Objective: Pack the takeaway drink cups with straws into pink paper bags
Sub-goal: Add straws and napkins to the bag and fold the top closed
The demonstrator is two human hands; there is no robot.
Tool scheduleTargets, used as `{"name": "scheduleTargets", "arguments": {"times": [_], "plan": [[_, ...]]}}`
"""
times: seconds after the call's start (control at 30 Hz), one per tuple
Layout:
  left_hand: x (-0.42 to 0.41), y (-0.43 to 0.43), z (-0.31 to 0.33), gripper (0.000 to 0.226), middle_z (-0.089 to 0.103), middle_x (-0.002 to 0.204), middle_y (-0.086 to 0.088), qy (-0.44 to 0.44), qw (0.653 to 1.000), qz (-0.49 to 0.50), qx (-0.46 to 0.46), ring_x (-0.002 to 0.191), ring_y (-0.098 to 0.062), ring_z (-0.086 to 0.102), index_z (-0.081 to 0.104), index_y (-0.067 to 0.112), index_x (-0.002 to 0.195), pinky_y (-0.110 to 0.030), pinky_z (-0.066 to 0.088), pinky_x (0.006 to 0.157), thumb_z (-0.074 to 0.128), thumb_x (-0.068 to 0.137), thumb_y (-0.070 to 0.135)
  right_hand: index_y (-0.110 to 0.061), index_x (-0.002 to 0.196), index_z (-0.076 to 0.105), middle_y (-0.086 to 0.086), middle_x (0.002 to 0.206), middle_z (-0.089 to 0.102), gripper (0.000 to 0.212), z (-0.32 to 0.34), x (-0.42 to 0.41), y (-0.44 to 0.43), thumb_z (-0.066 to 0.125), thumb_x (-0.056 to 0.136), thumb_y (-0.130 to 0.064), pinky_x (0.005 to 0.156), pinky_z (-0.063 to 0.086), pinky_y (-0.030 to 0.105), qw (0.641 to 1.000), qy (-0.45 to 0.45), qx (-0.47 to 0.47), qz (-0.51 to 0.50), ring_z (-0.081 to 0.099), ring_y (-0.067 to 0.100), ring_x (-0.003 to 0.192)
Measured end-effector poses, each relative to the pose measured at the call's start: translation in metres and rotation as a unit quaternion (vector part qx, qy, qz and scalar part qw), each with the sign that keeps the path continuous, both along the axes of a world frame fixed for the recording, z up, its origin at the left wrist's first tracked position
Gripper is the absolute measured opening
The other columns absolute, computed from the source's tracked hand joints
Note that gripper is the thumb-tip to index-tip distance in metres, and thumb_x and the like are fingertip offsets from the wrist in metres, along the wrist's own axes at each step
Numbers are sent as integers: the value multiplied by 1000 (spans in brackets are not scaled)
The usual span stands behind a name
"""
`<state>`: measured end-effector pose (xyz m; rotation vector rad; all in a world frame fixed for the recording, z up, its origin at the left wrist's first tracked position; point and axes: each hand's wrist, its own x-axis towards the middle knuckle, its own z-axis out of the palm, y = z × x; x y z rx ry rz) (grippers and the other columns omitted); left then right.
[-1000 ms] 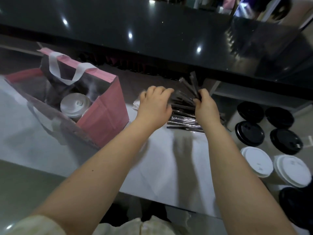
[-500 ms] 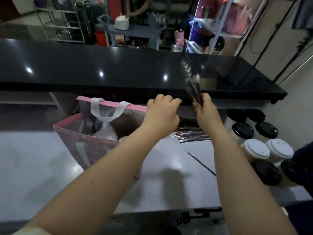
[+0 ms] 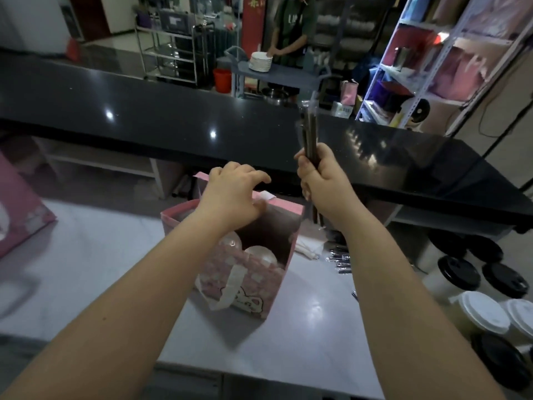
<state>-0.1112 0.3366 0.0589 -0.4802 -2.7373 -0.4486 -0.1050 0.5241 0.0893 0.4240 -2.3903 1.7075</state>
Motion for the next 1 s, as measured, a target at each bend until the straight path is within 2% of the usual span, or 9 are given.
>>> {"name": "scheduleTargets", "arguments": {"times": [0.17,0.27,0.37,0.47,0.53,0.67,0.77,0.87,1.0], "plan": [[2,-63,-28,32,65,107,5,-16,995,14,94,103,-18,55,71,25,109,-40,47,91,77,77,26,-42,91,52,-17,67,49,18,-13,-4,-43,44,97,-26,65,47,34,999,-8,7,50,47,10,63],[-4,-87,-36,22,64,92,11,27,988,-41,149,89,-10,53,73,24,95,-24,46,78,79,75,16,-34,95,50,-18,71,51,18,-19,-2,-66,45,100,-18,68,47,29,999,0,23,41,49,3,65],[-23,-101,-35,26,59,88,23,-36,984,-92,149,84,1,55,68,36,94,-14,42,73,80,76,21,-34,96,50,-18,73,52,18,-19,-2,-85,45,100,-17,70,50,30,999,11,23,25,52,4,68],[-42,-109,-32,30,60,100,19,-106,979,-137,109,90,-2,56,68,36,106,-22,49,77,77,79,29,-29,99,52,-16,73,56,15,-22,1,-101,47,99,-15,71,55,32,999,-11,12,31,56,11,69],[-51,-111,-31,47,58,119,15,-136,976,-157,72,109,-9,54,63,36,120,-25,46,90,79,77,33,-25,97,55,-14,74,58,18,-32,3,-111,49,98,-8,73,55,26,999,-30,4,31,58,12,71],[-57,-116,-29,76,32,154,9,-192,959,-203,42,143,-18,24,46,41,135,-43,15,119,84,69,42,-18,99,63,-7,87,68,15,-51,2,-113,57,94,-5,81,53,18,993,-84,80,-7,66,5,86],[-60,-121,-33,112,3,163,5,-212,946,-244,-4,150,-19,-9,16,33,154,-48,-5,120,83,66,50,-26,101,68,-15,92,69,19,-57,3,-102,64,91,-10,74,45,9,967,-168,190,-10,63,-3,91],[-65,-127,-36,126,-11,162,5,-213,944,-250,-31,146,-14,-20,-2,28,155,-47,-8,120,81,64,58,-32,107,68,-16,101,65,23,-65,1,-93,65,90,-17,77,43,19,914,-198,347,-72,60,8,96],[-61,-126,-39,117,-2,163,2,-182,950,-253,-21,149,-16,-9,5,26,156,-45,-1,122,74,69,63,-28,122,61,-3,120,64,36,-69,-6,-104,67,88,-20,82,45,32,872,-185,432,-134,59,19,103]]}}
